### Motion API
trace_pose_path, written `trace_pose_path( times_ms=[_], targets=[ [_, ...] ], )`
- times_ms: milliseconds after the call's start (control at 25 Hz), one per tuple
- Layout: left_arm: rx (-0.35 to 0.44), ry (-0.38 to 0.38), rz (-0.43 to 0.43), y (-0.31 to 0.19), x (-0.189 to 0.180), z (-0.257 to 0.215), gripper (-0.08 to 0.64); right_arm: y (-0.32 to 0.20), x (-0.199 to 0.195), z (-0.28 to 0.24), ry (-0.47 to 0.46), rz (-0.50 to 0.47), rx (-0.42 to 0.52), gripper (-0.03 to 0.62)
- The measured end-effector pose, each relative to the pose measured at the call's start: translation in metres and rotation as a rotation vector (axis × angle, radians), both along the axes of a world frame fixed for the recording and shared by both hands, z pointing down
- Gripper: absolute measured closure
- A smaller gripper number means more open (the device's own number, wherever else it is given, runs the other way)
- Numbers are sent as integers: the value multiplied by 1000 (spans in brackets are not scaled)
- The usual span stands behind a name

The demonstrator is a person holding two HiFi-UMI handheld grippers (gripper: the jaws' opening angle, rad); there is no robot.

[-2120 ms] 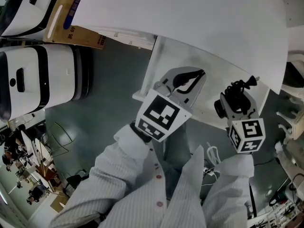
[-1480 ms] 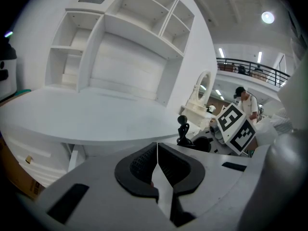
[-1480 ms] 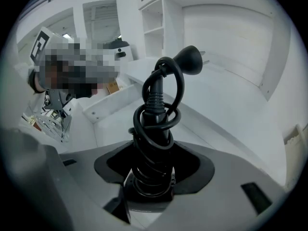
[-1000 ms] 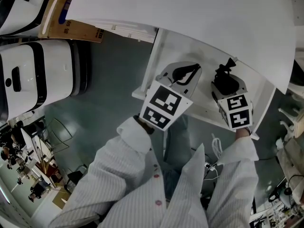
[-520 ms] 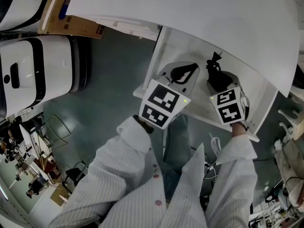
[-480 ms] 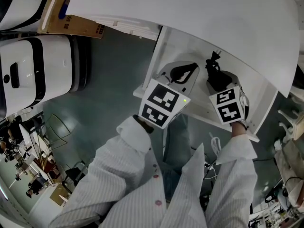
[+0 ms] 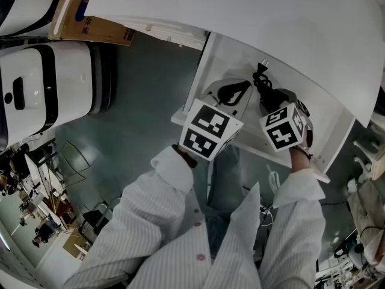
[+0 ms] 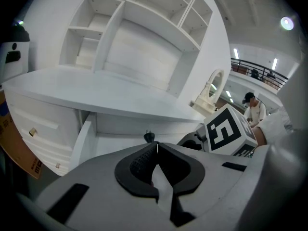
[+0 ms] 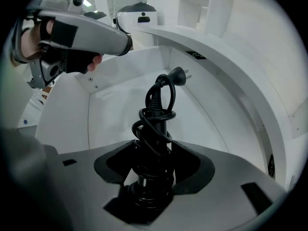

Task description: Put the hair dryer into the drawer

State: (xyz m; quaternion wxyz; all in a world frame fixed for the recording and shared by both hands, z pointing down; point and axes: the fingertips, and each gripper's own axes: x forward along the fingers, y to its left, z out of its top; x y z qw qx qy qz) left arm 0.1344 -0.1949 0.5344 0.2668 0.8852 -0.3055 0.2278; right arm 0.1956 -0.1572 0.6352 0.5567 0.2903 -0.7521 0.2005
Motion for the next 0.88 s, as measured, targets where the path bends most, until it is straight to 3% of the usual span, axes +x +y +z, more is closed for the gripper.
trace_pose_path(
  times_ms=[560, 880],
  targets=[
    [-31, 5, 5, 6, -4, 6, 548, 11, -3, 23, 145, -128, -60, 364],
    [-41, 9, -5, 7, -8, 9, 548, 12, -4, 25, 163, -145, -49, 364]
  ],
)
